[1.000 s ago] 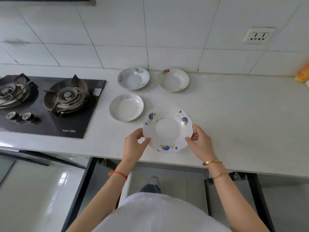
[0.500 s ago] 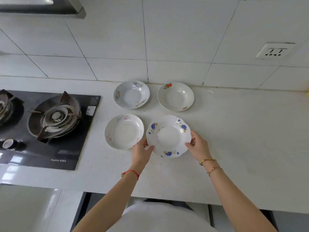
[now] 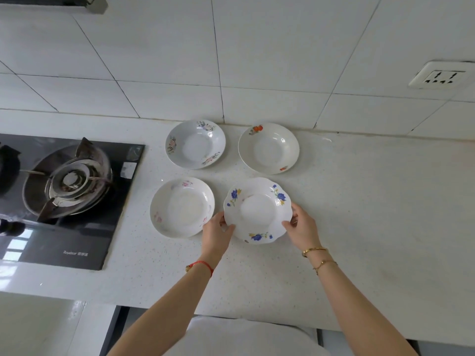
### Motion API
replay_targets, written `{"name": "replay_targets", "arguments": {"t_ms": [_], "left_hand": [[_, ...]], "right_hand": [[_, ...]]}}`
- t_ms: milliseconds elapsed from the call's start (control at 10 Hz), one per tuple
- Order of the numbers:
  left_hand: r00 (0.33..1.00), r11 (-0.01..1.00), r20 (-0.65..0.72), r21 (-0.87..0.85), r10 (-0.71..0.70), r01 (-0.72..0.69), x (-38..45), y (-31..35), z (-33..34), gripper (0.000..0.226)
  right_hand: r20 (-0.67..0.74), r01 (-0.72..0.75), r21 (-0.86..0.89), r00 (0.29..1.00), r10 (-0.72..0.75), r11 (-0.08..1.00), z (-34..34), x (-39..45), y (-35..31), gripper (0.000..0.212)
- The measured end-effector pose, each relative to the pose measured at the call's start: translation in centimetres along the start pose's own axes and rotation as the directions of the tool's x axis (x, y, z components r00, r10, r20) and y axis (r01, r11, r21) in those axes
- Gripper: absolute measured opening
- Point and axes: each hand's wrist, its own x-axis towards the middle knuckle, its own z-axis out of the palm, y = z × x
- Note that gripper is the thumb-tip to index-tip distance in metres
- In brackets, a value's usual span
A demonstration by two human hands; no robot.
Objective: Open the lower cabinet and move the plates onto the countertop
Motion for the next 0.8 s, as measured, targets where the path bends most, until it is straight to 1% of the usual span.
{"name": "replay_targets", "arguments": {"t_ms": [400, 500, 600, 700, 800], "left_hand": [[0.998, 0.996, 0.001, 0.054, 0.065, -0.065, -0.7, -0.4, 0.0, 0.023], [0.996, 0.993, 0.005, 0.069, 0.092, -0.092, -0.9, -0.2, -0.4, 0.03], [0.993, 0.981, -0.013, 0.155, 0.12, -0.117, -1.5, 0.2, -1.4, 0.037], [0.978, 0.937, -0.055, 0.302, 0.201, -0.176, -2.3, 0.2, -3.0, 0.039], [0.94, 0.883, -0.103, 0.389, 0.325, -0.263, -3.2, 0.9, -5.0, 0.038]], "right_hand": [[0.017, 0.007, 0.005, 1.0, -0.007, 1.0, -0.1, -0.7, 0.5, 0.052], [0.02, -0.004, 0.002, 1.0, 0.004, 1.0, -0.1, -0.7, 0.6, 0.05], [0.007, -0.035, -0.035, 0.999, 0.036, 0.999, -0.7, -1.2, 0.4, 0.05], [-0.041, 0.017, -0.167, 0.999, -0.025, 0.986, -1.6, -1.7, 0.2, 0.051], [-0.098, 0.121, -0.237, 0.984, -0.147, 0.964, -3.1, -2.5, -1.1, 0.046]]}}
